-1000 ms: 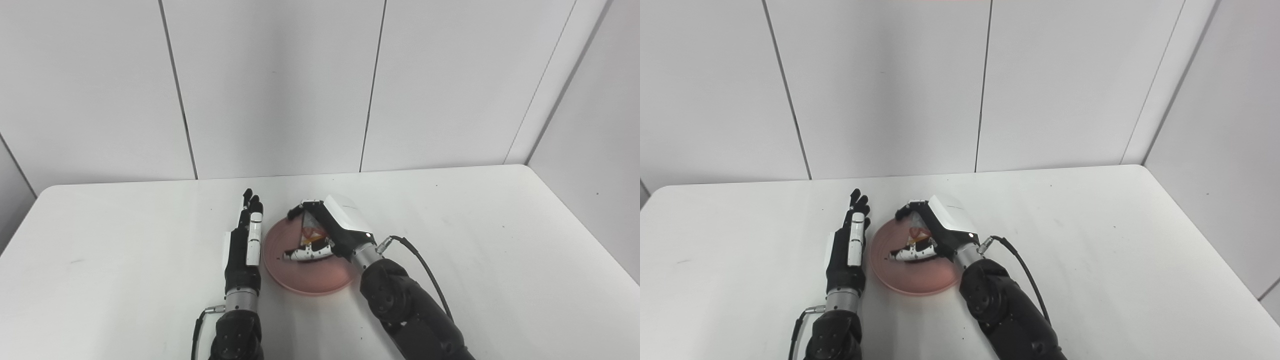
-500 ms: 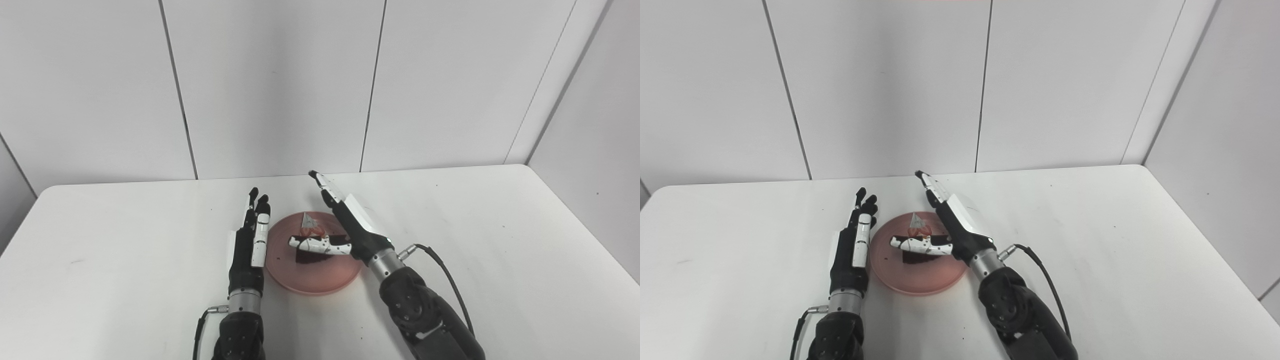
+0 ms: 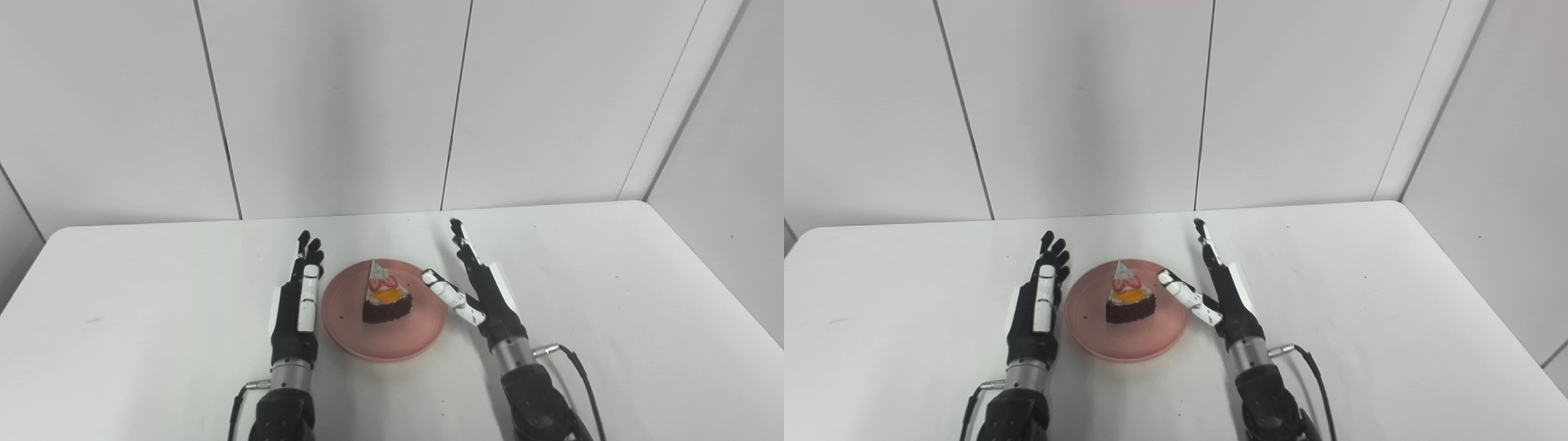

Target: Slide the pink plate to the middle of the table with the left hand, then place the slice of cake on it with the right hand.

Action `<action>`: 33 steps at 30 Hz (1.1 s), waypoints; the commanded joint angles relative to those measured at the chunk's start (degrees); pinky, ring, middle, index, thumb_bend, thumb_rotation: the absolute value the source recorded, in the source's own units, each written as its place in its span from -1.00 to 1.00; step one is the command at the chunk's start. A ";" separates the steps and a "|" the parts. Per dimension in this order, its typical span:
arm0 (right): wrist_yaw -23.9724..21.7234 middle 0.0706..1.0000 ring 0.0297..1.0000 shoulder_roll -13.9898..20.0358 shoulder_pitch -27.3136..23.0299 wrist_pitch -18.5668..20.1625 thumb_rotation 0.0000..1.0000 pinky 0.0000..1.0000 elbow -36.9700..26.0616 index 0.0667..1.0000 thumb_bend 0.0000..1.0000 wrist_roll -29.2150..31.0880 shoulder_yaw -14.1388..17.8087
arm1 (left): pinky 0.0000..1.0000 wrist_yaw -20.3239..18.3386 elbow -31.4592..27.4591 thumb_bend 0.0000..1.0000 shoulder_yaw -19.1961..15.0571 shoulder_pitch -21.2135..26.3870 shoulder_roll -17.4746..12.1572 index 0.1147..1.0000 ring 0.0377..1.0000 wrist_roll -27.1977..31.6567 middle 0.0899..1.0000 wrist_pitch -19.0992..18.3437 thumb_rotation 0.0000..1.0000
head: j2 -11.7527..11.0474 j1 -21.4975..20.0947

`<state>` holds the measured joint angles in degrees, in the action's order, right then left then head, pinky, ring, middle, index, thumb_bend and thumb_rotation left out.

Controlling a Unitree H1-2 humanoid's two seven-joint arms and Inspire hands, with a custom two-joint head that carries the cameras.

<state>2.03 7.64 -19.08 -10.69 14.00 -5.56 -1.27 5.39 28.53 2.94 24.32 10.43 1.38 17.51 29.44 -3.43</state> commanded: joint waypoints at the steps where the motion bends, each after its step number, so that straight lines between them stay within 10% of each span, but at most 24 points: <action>1: -1.93 1.00 1.00 -1.24 -1.72 -4.79 0.46 0.99 -0.01 1.00 0.23 5.97 1.60 | 0.97 -2.10 0.44 0.22 -1.43 -2.71 -1.68 0.99 0.99 2.43 0.99 0.17 1.00 | 0.03 0.46; 33: -2.72 1.00 1.00 -1.38 1.17 1.73 0.82 1.00 -1.10 1.00 0.35 5.49 2.29 | 1.00 -4.60 -8.65 0.19 -0.24 -7.93 -3.85 1.00 1.00 2.22 1.00 -6.02 1.00 | 1.46 2.81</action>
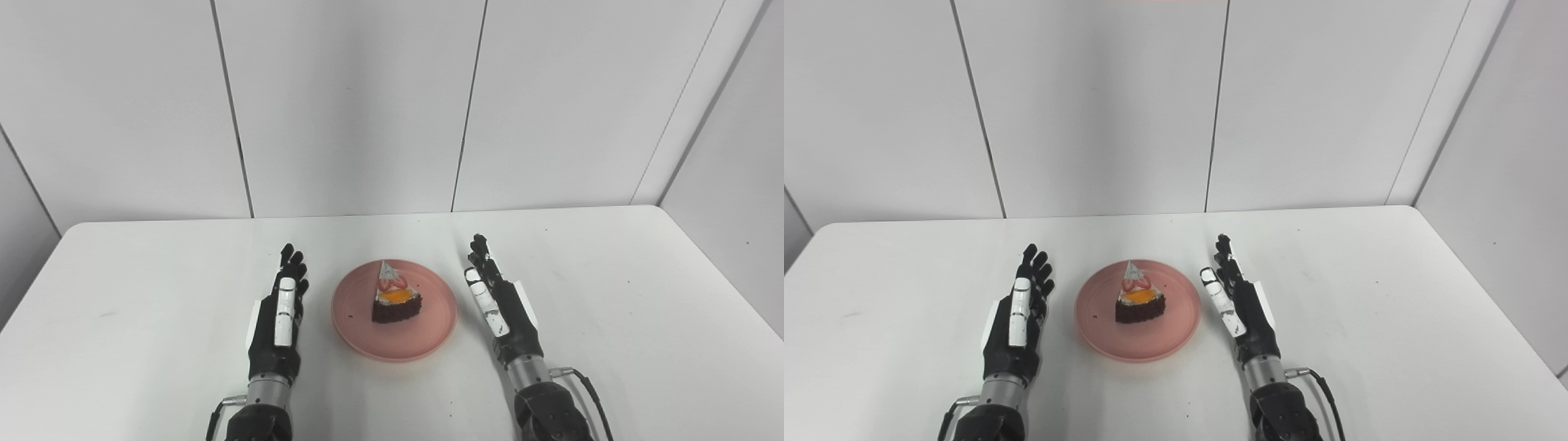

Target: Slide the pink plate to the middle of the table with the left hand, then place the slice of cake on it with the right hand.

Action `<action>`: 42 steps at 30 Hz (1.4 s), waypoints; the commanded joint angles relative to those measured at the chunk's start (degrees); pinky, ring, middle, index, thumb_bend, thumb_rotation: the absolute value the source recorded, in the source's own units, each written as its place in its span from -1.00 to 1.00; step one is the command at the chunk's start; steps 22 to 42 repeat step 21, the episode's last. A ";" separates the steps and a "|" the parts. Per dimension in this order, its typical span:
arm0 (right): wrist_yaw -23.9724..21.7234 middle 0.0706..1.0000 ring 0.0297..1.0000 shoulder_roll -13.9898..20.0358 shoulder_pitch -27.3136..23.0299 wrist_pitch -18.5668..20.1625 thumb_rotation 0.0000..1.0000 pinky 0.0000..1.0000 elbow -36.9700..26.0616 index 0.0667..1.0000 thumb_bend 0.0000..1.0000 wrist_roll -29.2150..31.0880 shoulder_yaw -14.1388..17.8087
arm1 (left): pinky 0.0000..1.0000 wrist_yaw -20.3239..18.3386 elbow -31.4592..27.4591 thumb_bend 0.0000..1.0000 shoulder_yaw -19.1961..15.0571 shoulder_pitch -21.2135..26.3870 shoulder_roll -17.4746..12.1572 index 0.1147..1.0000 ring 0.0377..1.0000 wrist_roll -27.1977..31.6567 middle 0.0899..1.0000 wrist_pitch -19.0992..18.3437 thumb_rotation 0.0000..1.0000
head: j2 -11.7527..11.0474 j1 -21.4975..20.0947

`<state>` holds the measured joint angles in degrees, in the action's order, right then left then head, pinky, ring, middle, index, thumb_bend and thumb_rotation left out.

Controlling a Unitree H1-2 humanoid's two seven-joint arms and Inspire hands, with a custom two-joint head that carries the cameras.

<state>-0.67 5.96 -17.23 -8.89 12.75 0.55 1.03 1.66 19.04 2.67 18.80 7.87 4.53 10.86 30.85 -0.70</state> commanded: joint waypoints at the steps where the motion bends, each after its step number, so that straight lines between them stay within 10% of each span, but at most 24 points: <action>1: -0.10 1.00 1.00 0.39 -0.83 -0.44 0.82 1.00 0.57 1.00 0.35 -0.60 0.04 | 1.00 -1.07 0.61 0.19 0.23 -2.31 -1.55 1.00 1.00 -1.18 1.00 0.19 1.00 | 0.08 0.21; 42: 1.16 1.00 0.95 0.29 -2.90 -4.66 0.85 0.98 5.68 0.99 0.34 -1.06 1.11 | 1.00 -3.71 1.30 0.23 0.36 -1.03 -2.91 1.00 0.99 -0.25 1.00 -2.75 1.00 | -0.08 1.21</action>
